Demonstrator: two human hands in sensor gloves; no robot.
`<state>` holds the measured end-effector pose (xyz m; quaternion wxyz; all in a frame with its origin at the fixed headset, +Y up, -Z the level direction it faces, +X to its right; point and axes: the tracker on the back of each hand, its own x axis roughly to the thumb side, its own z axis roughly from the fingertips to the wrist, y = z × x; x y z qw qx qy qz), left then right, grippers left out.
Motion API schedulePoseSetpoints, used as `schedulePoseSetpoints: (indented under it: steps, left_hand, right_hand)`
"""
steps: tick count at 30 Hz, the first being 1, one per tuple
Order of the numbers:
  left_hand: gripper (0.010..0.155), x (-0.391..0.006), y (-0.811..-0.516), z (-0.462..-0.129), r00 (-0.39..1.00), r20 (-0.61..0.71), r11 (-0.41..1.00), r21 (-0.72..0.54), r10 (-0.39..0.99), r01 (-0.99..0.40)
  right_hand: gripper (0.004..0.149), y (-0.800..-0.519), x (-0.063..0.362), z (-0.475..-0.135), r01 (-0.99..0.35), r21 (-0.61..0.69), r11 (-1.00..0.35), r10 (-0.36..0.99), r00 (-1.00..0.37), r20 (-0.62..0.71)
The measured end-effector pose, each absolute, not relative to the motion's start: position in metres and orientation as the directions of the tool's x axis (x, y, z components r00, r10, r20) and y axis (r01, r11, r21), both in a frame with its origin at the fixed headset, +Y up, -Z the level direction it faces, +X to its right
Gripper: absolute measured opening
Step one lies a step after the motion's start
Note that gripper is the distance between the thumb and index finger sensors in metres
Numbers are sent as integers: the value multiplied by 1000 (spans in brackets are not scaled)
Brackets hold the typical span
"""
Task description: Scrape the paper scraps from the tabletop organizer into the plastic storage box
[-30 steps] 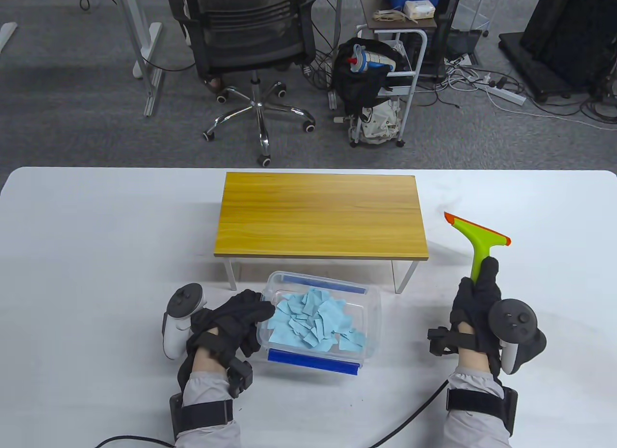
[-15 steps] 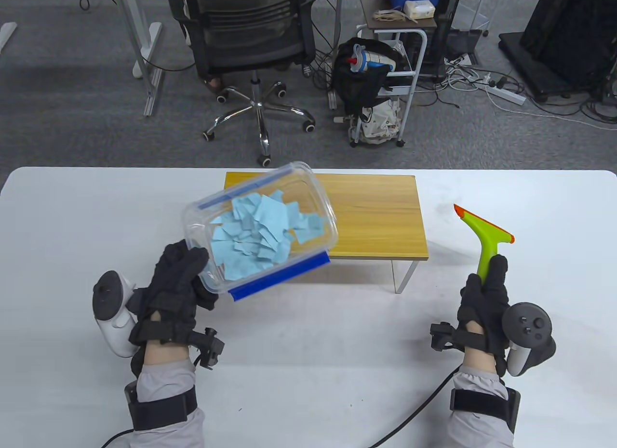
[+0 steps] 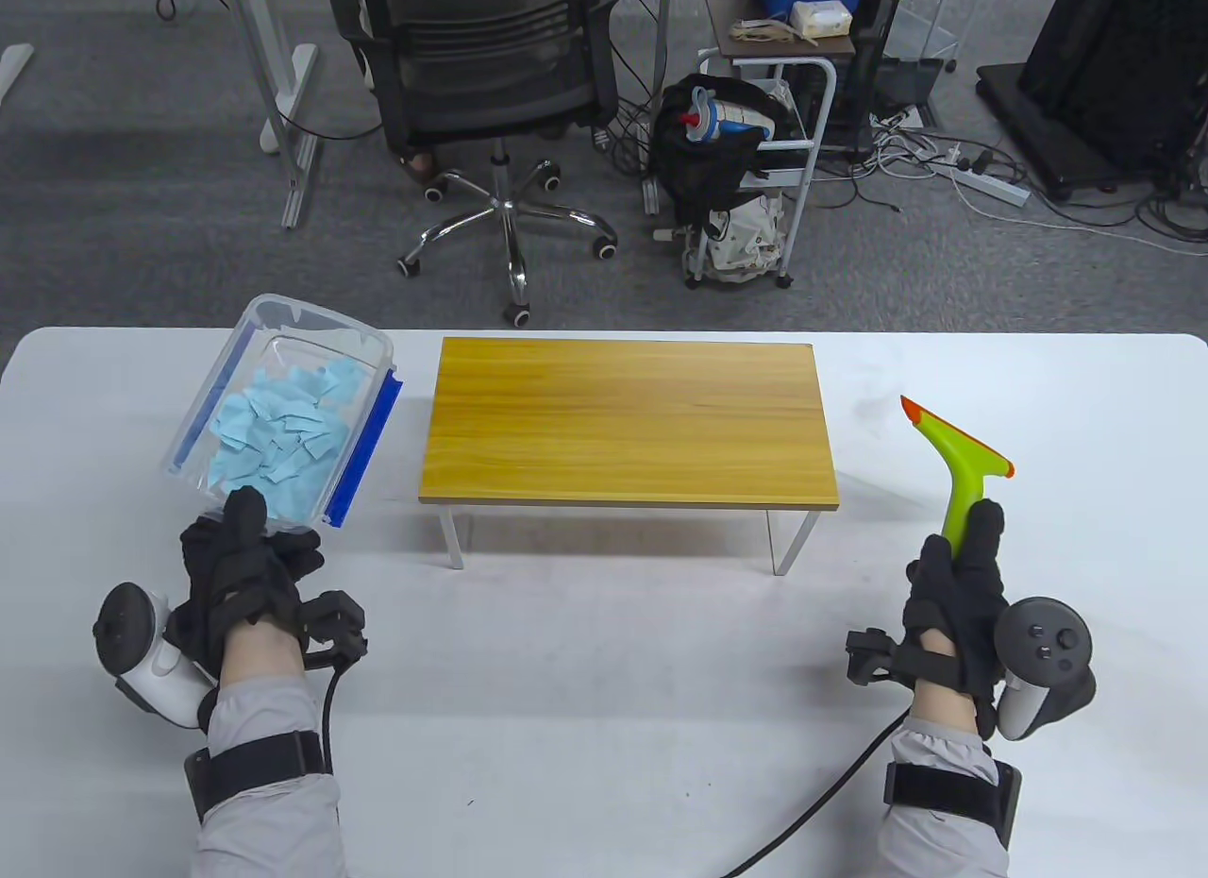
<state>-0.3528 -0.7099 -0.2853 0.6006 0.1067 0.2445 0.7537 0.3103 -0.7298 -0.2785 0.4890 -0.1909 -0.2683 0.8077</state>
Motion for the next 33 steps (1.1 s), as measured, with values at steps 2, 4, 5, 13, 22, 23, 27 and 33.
schedulePoseSetpoints:
  steps: [2, 4, 5, 13, 22, 23, 27, 33]
  left_hand:
    - [66, -354, -728, -288, -291, -186, -156, 525, 938, -837]
    - [66, -353, -746, -290, -341, -231, -164, 557, 911, -814]
    - [66, -352, -755, -290, -356, -251, -158, 574, 900, -804]
    - [66, -345, -791, -287, -418, -336, -146, 605, 844, -782]
    - [79, -352, -801, -277, -470, -438, -183, 553, 766, -813]
    - [84, -352, -800, -275, -464, -457, -188, 529, 759, -828]
    - [88, -349, -784, -270, -396, -446, -142, 502, 803, -853]
    - [87, -312, -719, -274, 161, -215, 224, 310, 963, -924]
  right_hand:
    - [61, -730, 311, -278, -689, -622, -373, 894, -446, -42]
    - [61, -729, 311, -278, -690, -623, -368, 896, -441, -40]
    - [61, -729, 311, -278, -690, -624, -367, 896, -442, -39]
    - [61, -729, 312, -278, -691, -622, -368, 896, -443, -38]
    - [61, -728, 312, -278, -694, -620, -366, 898, -439, -37]
    - [61, -728, 312, -278, -694, -619, -367, 897, -441, -37]
    - [61, -728, 312, -279, -695, -619, -367, 896, -442, -35]
    - [61, -730, 309, -280, -686, -610, -397, 883, -468, -49]
